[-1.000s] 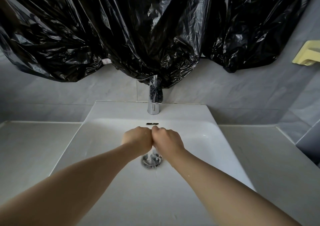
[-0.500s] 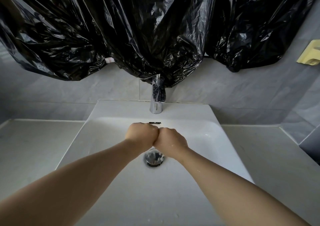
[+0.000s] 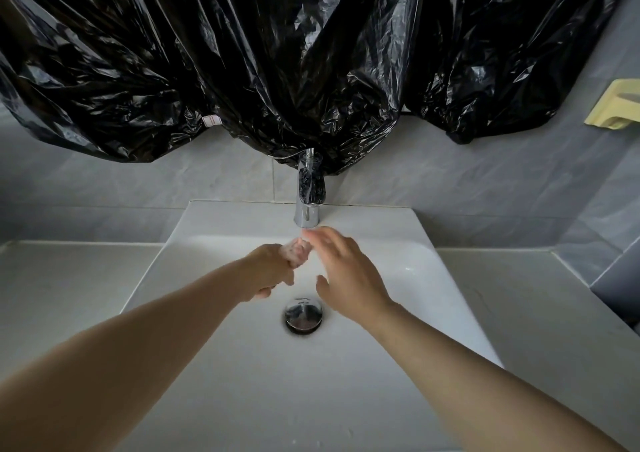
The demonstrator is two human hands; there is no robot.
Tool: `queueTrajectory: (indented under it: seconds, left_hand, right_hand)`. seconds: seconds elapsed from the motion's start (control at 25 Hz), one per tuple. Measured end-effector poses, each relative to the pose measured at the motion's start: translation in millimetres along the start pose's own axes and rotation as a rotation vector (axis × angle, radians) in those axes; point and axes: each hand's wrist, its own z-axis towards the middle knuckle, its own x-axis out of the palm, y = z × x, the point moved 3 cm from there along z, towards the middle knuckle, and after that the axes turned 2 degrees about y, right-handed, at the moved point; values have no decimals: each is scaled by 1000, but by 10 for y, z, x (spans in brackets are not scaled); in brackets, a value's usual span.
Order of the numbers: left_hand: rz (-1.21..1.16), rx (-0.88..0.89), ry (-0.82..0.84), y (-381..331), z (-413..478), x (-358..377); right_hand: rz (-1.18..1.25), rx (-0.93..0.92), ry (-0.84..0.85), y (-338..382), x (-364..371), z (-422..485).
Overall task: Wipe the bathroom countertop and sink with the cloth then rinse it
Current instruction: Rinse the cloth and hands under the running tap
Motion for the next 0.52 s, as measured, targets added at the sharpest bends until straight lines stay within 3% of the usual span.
queueTrajectory:
  seconds: [0.08, 0.2, 0.36, 0.44, 0.52]
  left_hand:
    - [5, -18, 140, -43, -63, 71]
    - [187, 11, 205, -147, -150, 183]
    - [770, 188, -53, -299, -139, 210]
    - [994, 245, -226, -333, -166, 203]
    - [1090, 301, -300, -325, -168, 196]
  right_hand:
    - [-424, -230, -204, 47, 141, -31]
    - [-518, -243, -390, 128, 84, 55]
    - [-516, -127, -176, 203, -38, 184]
    - [-430, 8, 118, 213, -53, 193]
    - [-315, 112, 272, 194, -30, 189]
